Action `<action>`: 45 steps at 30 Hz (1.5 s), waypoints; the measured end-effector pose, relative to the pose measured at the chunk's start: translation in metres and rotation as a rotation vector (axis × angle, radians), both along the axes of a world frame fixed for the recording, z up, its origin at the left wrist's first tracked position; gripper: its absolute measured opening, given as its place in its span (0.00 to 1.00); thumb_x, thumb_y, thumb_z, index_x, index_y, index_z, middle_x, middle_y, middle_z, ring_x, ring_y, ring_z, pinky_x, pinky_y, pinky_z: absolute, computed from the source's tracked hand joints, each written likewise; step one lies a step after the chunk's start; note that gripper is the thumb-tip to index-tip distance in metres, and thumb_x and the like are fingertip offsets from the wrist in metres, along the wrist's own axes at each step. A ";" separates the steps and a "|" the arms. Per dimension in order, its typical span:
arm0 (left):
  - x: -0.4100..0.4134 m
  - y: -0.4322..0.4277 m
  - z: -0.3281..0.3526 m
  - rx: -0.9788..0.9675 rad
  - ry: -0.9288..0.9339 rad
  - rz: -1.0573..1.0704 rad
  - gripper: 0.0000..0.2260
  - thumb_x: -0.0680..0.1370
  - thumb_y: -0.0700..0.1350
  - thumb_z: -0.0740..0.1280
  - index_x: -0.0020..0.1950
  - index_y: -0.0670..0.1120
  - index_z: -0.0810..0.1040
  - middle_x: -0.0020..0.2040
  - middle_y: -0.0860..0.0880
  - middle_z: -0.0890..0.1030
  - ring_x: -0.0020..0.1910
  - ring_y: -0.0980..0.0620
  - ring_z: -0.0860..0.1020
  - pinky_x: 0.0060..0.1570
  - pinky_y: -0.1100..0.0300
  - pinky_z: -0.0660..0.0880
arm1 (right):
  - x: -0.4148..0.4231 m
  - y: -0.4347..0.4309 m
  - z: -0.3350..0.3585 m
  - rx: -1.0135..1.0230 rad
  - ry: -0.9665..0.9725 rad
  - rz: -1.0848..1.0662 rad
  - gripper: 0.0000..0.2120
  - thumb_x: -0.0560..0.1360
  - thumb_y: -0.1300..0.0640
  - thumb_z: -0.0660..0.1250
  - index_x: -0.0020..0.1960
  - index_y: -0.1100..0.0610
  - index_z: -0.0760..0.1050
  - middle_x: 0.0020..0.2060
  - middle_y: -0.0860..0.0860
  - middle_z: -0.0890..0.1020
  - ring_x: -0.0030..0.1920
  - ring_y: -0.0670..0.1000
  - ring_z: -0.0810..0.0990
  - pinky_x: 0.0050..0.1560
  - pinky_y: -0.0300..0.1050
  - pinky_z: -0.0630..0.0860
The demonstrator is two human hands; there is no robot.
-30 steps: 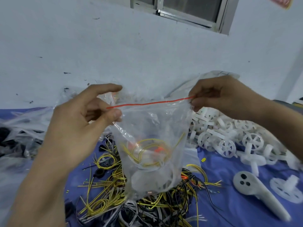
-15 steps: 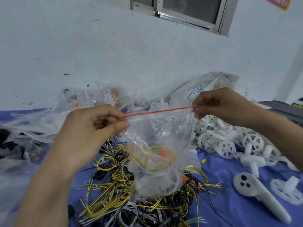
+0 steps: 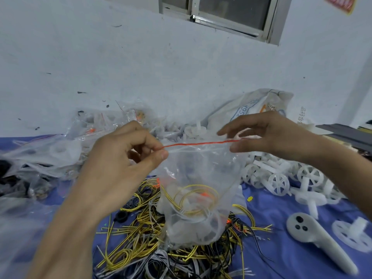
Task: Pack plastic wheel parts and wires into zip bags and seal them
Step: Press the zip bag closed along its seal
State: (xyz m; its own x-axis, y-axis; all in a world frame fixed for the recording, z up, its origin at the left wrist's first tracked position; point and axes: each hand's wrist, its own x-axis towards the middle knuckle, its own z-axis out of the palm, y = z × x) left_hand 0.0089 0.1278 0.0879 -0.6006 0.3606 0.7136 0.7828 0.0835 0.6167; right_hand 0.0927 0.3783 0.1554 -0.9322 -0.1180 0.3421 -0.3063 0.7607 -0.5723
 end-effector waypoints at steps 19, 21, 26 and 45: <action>0.025 0.030 0.004 -0.121 0.146 0.024 0.02 0.69 0.47 0.66 0.36 0.52 0.76 0.39 0.53 0.73 0.38 0.51 0.74 0.36 0.59 0.70 | -0.003 -0.057 -0.008 0.134 0.076 0.125 0.04 0.70 0.65 0.72 0.41 0.58 0.82 0.35 0.45 0.81 0.38 0.41 0.78 0.44 0.32 0.71; 0.025 0.029 0.004 -0.103 0.134 0.028 0.02 0.69 0.46 0.66 0.35 0.52 0.76 0.39 0.53 0.73 0.37 0.51 0.74 0.35 0.59 0.70 | -0.002 -0.055 -0.007 0.108 0.064 0.108 0.03 0.70 0.64 0.73 0.40 0.57 0.81 0.36 0.48 0.82 0.40 0.45 0.80 0.47 0.37 0.73; 0.024 0.031 0.002 -0.130 0.119 0.035 0.03 0.70 0.48 0.65 0.35 0.53 0.75 0.40 0.54 0.73 0.38 0.55 0.74 0.36 0.68 0.68 | 0.000 -0.052 -0.008 0.128 0.055 0.085 0.08 0.70 0.64 0.72 0.38 0.53 0.78 0.36 0.49 0.82 0.40 0.45 0.80 0.46 0.30 0.70; 0.022 0.032 0.000 -0.186 0.205 0.062 0.07 0.72 0.51 0.64 0.36 0.51 0.76 0.37 0.55 0.74 0.40 0.60 0.73 0.38 0.73 0.66 | 0.005 -0.040 -0.011 0.322 0.173 0.099 0.01 0.72 0.61 0.72 0.42 0.59 0.80 0.38 0.48 0.80 0.41 0.46 0.78 0.47 0.38 0.72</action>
State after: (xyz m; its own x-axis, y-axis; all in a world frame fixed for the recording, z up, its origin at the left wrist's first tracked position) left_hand 0.0310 0.1602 0.0876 -0.4752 0.4643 0.7475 0.8797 0.2318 0.4152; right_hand 0.0976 0.3379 0.1445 -0.8425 -0.3321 0.4243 -0.4587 0.8552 -0.2415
